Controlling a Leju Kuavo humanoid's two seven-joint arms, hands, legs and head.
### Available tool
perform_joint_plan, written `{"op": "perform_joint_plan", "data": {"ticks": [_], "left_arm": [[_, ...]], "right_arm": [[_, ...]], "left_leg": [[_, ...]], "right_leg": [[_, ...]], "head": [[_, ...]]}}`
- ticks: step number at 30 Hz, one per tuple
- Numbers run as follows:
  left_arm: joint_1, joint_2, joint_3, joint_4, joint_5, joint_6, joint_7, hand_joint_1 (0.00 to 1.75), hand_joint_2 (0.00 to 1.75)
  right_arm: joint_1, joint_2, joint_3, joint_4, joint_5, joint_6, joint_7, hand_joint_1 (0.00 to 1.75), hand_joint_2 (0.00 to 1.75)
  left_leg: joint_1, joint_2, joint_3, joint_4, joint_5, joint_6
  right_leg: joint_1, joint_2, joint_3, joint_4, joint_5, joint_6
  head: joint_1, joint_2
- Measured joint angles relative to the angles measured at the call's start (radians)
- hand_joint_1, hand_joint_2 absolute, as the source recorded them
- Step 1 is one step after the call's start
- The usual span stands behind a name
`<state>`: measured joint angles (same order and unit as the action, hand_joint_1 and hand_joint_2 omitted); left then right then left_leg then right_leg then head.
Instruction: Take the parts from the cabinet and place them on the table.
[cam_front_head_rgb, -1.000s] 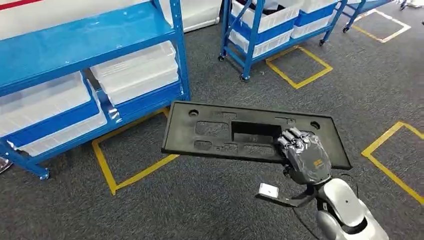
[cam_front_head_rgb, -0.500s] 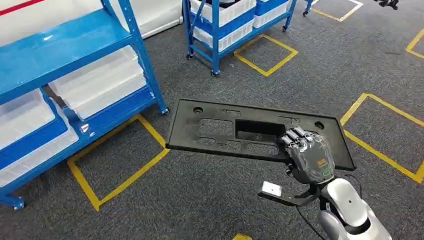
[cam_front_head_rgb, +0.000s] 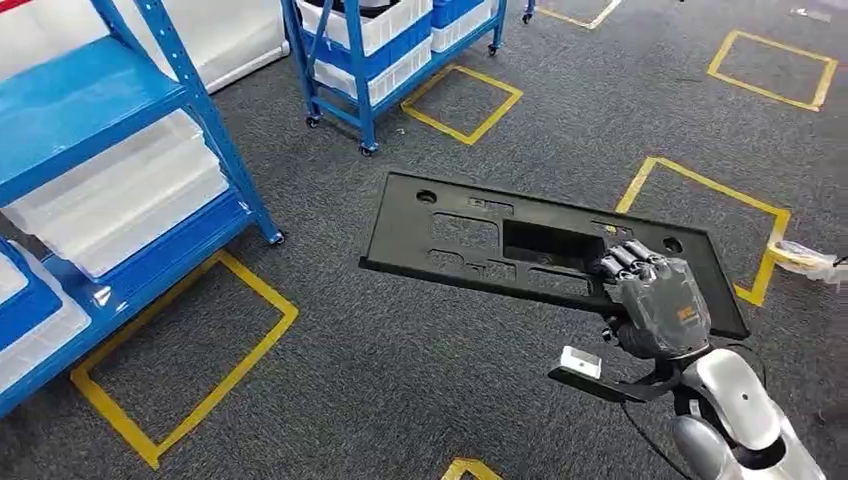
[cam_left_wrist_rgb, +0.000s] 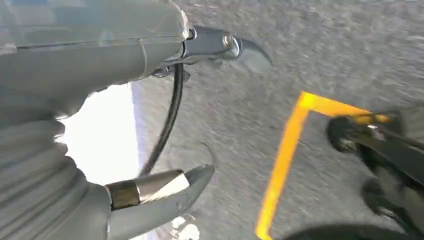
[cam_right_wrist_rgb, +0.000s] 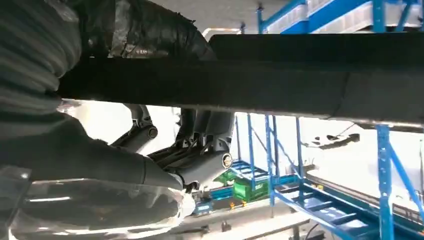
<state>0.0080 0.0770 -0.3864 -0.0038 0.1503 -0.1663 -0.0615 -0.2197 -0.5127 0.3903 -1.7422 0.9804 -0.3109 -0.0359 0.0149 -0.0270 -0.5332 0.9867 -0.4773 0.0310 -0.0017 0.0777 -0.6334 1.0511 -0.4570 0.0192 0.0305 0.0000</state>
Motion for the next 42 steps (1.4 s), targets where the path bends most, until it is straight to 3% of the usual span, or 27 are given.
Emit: {"op": "perform_joint_plan", "data": {"ticks": [1, 2, 4, 5, 6, 8, 9, 10, 14, 16, 17, 19, 20, 21, 23, 24, 25, 26, 29, 30, 32, 34, 36, 38, 40, 41, 42], "left_arm": [[0.002, 0.002, -0.001, 0.0, 0.002, 0.001, 0.005, 0.0, 1.75], [0.002, 0.003, -0.001, 0.0, 0.01, 0.009, 0.01, 0.0, 1.75], [0.002, 0.007, -0.001, 0.0, 0.031, 0.042, 0.002, 0.0, 1.75], [0.002, 0.009, -0.001, 0.0, 0.039, 0.053, -0.01, 0.0, 1.75], [0.0, 0.01, -0.001, 0.0, 0.047, 0.065, -0.026, 0.0, 1.75], [-0.004, 0.01, -0.001, 0.0, 0.06, 0.102, -0.055, 0.0, 1.75], [-0.009, 0.011, 0.0, 0.0, 0.076, 0.128, -0.059, 0.0, 1.75], [-0.009, 0.014, 0.002, 0.0, 0.093, 0.151, -0.062, 0.0, 1.75], [-0.03, 0.011, 0.004, 0.0, 0.117, 0.182, -0.069, 0.0, 1.75], [-0.029, 0.008, 0.005, 0.0, 0.127, 0.193, -0.069, 0.0, 1.75], [-0.027, 0.005, 0.006, 0.0, 0.135, 0.202, -0.066, 0.0, 1.75], [-0.02, 0.001, 0.01, 0.0, 0.145, 0.217, -0.052, 0.0, 1.75], [-0.018, -0.003, 0.01, 0.0, 0.146, 0.219, -0.043, 0.0, 1.75], [-0.016, -0.009, 0.01, 0.0, 0.146, 0.218, -0.035, 0.0, 1.75], [-0.013, -0.02, 0.01, 0.0, 0.147, 0.217, -0.027, 0.0, 1.75], [-0.013, -0.025, 0.009, 0.0, 0.148, 0.216, -0.021, 0.0, 1.75], [-0.012, -0.027, 0.008, 0.0, 0.15, 0.214, -0.015, 0.0, 1.75], [-0.013, -0.027, 0.006, 0.001, 0.151, 0.21, -0.01, 0.0, 1.75], [-0.019, -0.019, 0.002, -0.003, 0.165, 0.198, -0.013, 0.0, 1.75], [-0.019, -0.016, 0.001, -0.01, 0.169, 0.195, -0.016, 0.0, 1.75], [-0.013, -0.013, 0.0, -0.016, 0.171, 0.193, -0.016, 0.0, 1.75], [-0.007, -0.01, -0.006, -0.023, 0.17, 0.193, -0.015, 0.0, 1.75], [-0.001, -0.006, -0.012, -0.034, 0.171, 0.193, -0.016, 0.0, 1.75], [-0.002, -0.003, -0.016, -0.042, 0.172, 0.193, -0.019, 0.0, 1.75], [-0.004, -0.002, -0.019, -0.052, 0.173, 0.193, -0.019, 0.0, 1.75], [-0.004, 0.002, -0.021, -0.056, 0.173, 0.193, -0.019, 0.0, 1.75], [-0.004, 0.003, -0.022, -0.057, 0.173, 0.193, -0.019, 0.0, 1.75]], "right_arm": [[-0.011, -0.003, -0.001, 0.0, -0.002, 0.001, 0.0, 1.75, 1.75], [-0.017, -0.003, -0.001, 0.0, -0.002, 0.0, -0.002, 1.75, 1.75], [-0.021, -0.003, 0.004, 0.004, 0.0, -0.002, -0.003, 1.75, 1.75], [-0.022, -0.003, 0.006, 0.007, 0.004, -0.002, -0.003, 1.75, 1.75], [-0.026, -0.003, 0.008, 0.009, 0.01, -0.003, -0.003, 1.75, 1.75], [-0.051, -0.003, 0.016, 0.01, 0.013, -0.002, -0.003, 1.75, 1.75], [-0.074, 0.001, 0.022, 0.012, 0.013, -0.001, -0.007, 1.75, 1.75], [-0.101, 0.009, 0.029, 0.017, 0.011, 0.0, -0.011, 1.75, 1.75], [-0.166, 0.03, 0.05, 0.033, 0.006, 0.002, -0.018, 1.75, 1.75], [-0.182, 0.037, 0.058, 0.037, 0.006, 0.002, -0.02, 1.75, 1.75], [-0.19, 0.043, 0.063, 0.041, 0.006, 0.001, -0.021, 1.75, 1.75], [-0.193, 0.056, 0.071, 0.046, 0.011, -0.003, -0.021, 1.75, 1.75], [-0.192, 0.059, 0.08, 0.049, 0.015, -0.004, -0.021, 1.75, 1.75], [-0.188, 0.059, 0.086, 0.052, 0.019, -0.007, -0.021, 1.75, 1.75], [-0.176, 0.058, 0.09, 0.052, 0.026, -0.021, -0.017, 1.75, 1.75], [-0.173, 0.055, 0.089, 0.052, 0.031, -0.029, -0.01, 1.75, 1.75], [-0.171, 0.049, 0.089, 0.051, 0.032, -0.035, -0.005, 1.75, 1.75], [-0.17, 0.039, 0.088, 0.05, 0.032, -0.042, 0.003, 1.75, 1.75], [-0.134, 0.002, 0.07, 0.036, 0.04, -0.06, 0.007, 1.75, 1.75], [-0.116, -0.017, 0.056, 0.028, 0.044, -0.069, 0.004, 1.75, 1.75], [-0.094, -0.045, 0.025, 0.016, 0.054, -0.09, -0.002, 1.75, 1.75], [-0.092, -0.055, 0.003, 0.006, 0.071, -0.09, -0.002, 1.75, 1.75], [-0.091, -0.065, -0.004, -0.001, 0.079, -0.077, -0.002, 1.75, 1.75], [-0.092, -0.071, -0.009, -0.003, 0.08, -0.063, -0.002, 1.75, 1.75], [-0.1, -0.077, -0.014, -0.011, 0.08, -0.058, -0.002, 1.75, 1.75], [-0.105, -0.08, -0.016, -0.014, 0.08, -0.056, -0.002, 1.75, 1.75], [-0.105, -0.082, -0.016, -0.018, 0.08, -0.056, -0.002, 1.75, 1.75]], "left_leg": [[-0.002, 0.014, 0.001, -0.003, 0.001, 0.006], [-0.004, 0.027, 0.0, -0.002, 0.001, 0.007], [-0.004, 0.053, -0.001, -0.001, -0.001, 0.008], [-0.004, 0.065, -0.001, 0.0, -0.001, 0.006], [-0.004, 0.076, 0.0, 0.001, -0.003, 0.004], [-0.003, 0.097, 0.003, 0.006, -0.01, -0.005], [-0.005, 0.108, 0.005, 0.012, -0.016, -0.014], [-0.012, 0.115, 0.002, 0.015, -0.021, -0.022], [-0.009, 0.152, 0.014, 0.015, -0.026, -0.041], [0.002, 0.071, -0.004, 0.061, -0.069, -0.049], [0.002, 0.049, -0.037, 0.13, -0.11, -0.048], [0.001, 0.036, -0.117, 0.293, -0.176, -0.049], [0.001, 0.036, -0.144, 0.342, -0.185, -0.047], [0.001, 0.036, -0.149, 0.344, -0.168, -0.044], [0.0, 0.031, -0.102, 0.224, -0.083, -0.034], [0.0, 0.011, -0.06, 0.128, -0.031, -0.027], [0.0, -0.036, -0.035, 0.061, -0.015, -0.02], [0.003, -0.062, -0.024, 0.048, -0.018, -0.018], [-0.005, -0.036, -0.022, 0.042, -0.022, -0.018], [0.002, -0.024, -0.017, 0.025, -0.013, -0.008], [0.002, 0.003, -0.008, 0.01, -0.004, 0.006], [-0.003, 0.033, -0.01, 0.01, -0.005, 0.009], [-0.006, 0.064, -0.011, 0.011, -0.008, 0.01], [-0.006, 0.089, -0.009, 0.012, -0.011, 0.008], [-0.006, 0.108, -0.006, 0.017, -0.017, 0.0], [-0.011, 0.116, -0.006, 0.02, -0.023, -0.008], [-0.013, 0.124, -0.004, 0.027, -0.028, -0.015]], "right_leg": [[0.0, -0.048, -0.025, 0.052, -0.038, 0.003], [-0.005, -0.064, -0.06, 0.125, -0.077, 0.008], [-0.015, -0.07, -0.127, 0.271, -0.131, 0.015], [-0.02, -0.071, -0.136, 0.29, -0.125, 0.019], [-0.025, -0.075, -0.121, 0.259, -0.098, 0.023], [-0.032, -0.096, -0.032, 0.096, -0.017, 0.028], [-0.031, -0.136, 0.019, 0.003, 0.01, 0.029], [-0.017, -0.164, 0.024, -0.004, -0.006, 0.021], [-0.014, -0.116, 0.014, -0.01, 0.001, -0.007], [-0.019, -0.098, 0.018, -0.018, 0.008, -0.024], [-0.018, -0.09, 0.016, -0.019, 0.009, -0.029], [-0.012, -0.065, 0.015, -0.019, 0.009, -0.034], [-0.009, -0.052, 0.015, -0.018, 0.009, -0.034], [-0.007, -0.038, 0.015, -0.017, 0.009, -0.034], [-0.004, -0.011, 0.018, -0.015, 0.009, -0.034], [-0.004, 0.003, 0.019, -0.013, 0.008, -0.033], [-0.006, 0.015, 0.017, -0.012, 0.007, -0.032], [-0.002, 0.026, 0.01, -0.008, 0.009, -0.025], [-0.015, 0.055, 0.001, -0.017, 0.021, -0.003], [-0.009, 0.061, 0.002, -0.019, 0.023, 0.007], [-0.005, -0.036, -0.02, 0.032, -0.019, 0.008], [-0.009, -0.065, -0.094, 0.179, -0.092, 0.014], [-0.015, -0.067, -0.147, 0.285, -0.12, 0.02], [-0.021, -0.074, -0.11, 0.217, -0.067, 0.025], [-0.024, -0.111, -0.004, 0.032, 0.01, 0.027], [-0.014, -0.15, 0.021, -0.013, -0.002, 0.021], [-0.011, -0.14, 0.019, -0.023, 0.009, 0.015]], "head": [[0.003, 0.0], [0.003, 0.0], [0.003, 0.0], [0.003, 0.0], [0.003, 0.0], [0.003, 0.0], [0.004, 0.0], [0.004, 0.0], [0.002, 0.0], [0.002, 0.0], [0.001, 0.0], [0.001, 0.0], [0.001, 0.0], [0.001, 0.0], [0.001, 0.0], [0.001, 0.0], [0.002, 0.0], [0.003, 0.0], [0.001, 0.0], [0.003, 0.0], [0.007, 0.0], [0.006, 0.0], [0.006, 0.0], [0.006, 0.0], [0.006, 0.0], [0.006, 0.0], [0.006, 0.0]]}}
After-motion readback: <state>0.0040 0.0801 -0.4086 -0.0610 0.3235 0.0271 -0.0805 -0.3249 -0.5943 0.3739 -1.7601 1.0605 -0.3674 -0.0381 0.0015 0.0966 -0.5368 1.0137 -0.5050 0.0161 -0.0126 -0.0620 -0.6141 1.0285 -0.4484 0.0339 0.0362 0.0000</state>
